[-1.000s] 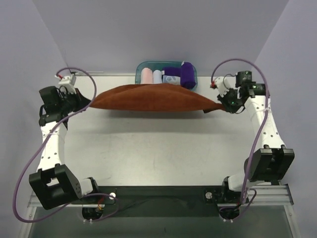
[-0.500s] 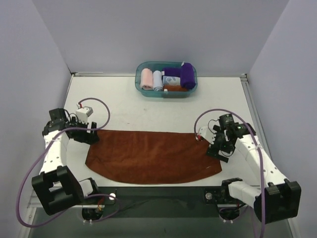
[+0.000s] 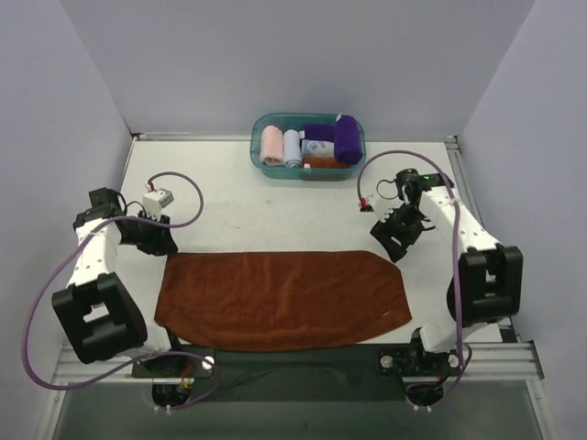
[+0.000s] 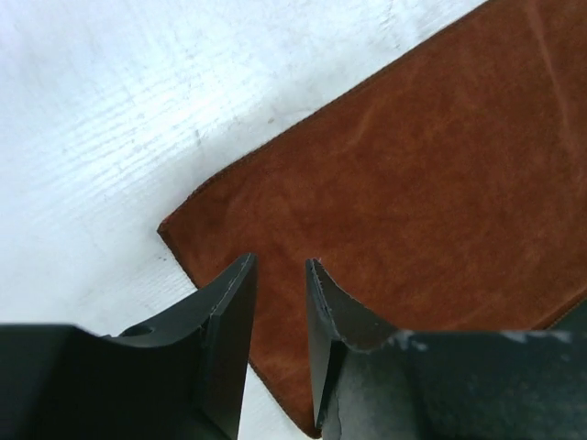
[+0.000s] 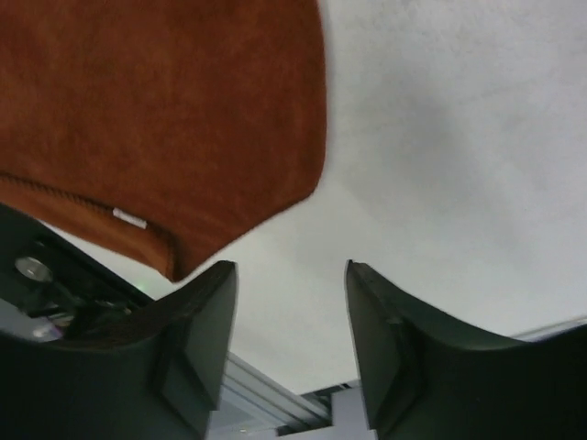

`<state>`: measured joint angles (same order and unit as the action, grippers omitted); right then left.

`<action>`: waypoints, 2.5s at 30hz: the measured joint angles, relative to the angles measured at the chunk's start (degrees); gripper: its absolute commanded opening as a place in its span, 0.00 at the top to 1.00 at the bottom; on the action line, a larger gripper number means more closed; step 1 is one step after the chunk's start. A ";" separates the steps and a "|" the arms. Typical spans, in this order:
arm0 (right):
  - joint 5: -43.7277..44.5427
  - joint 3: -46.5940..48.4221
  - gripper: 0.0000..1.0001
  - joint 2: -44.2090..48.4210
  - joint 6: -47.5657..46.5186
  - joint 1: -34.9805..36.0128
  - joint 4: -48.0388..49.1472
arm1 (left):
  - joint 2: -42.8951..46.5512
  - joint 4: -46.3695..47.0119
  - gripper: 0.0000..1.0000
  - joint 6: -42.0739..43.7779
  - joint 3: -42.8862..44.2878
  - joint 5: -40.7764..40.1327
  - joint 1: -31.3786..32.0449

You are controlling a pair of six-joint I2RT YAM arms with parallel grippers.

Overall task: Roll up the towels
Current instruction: Flatten the towel

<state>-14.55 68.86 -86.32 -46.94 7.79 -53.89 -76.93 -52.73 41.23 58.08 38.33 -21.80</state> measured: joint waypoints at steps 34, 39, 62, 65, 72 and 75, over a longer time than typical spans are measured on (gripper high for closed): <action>-0.96 19.21 1.00 -26.73 15.39 -11.54 4.70 | -39.54 9.29 0.83 -17.99 24.06 -12.63 14.16; 2.36 8.31 0.94 -17.64 14.05 -3.06 8.07 | -39.69 10.23 0.83 -18.71 24.22 -12.61 14.53; -5.05 3.78 0.64 -19.89 17.42 -0.59 3.65 | -38.49 12.41 0.82 -18.73 22.03 -12.13 15.50; -4.85 3.78 0.61 -21.81 18.73 -0.52 4.33 | -38.49 12.41 0.80 -18.80 22.03 -12.13 15.50; -1.66 3.67 0.62 -24.70 21.24 0.17 7.50 | -38.36 12.79 0.80 -19.21 21.73 -12.13 15.50; -0.83 3.67 0.77 -25.00 21.81 0.17 7.87 | -38.16 13.14 0.82 -19.19 21.40 -12.13 15.50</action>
<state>-15.38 72.53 -111.33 -25.12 7.97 -46.02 -115.09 -39.59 22.04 79.48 26.20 -6.31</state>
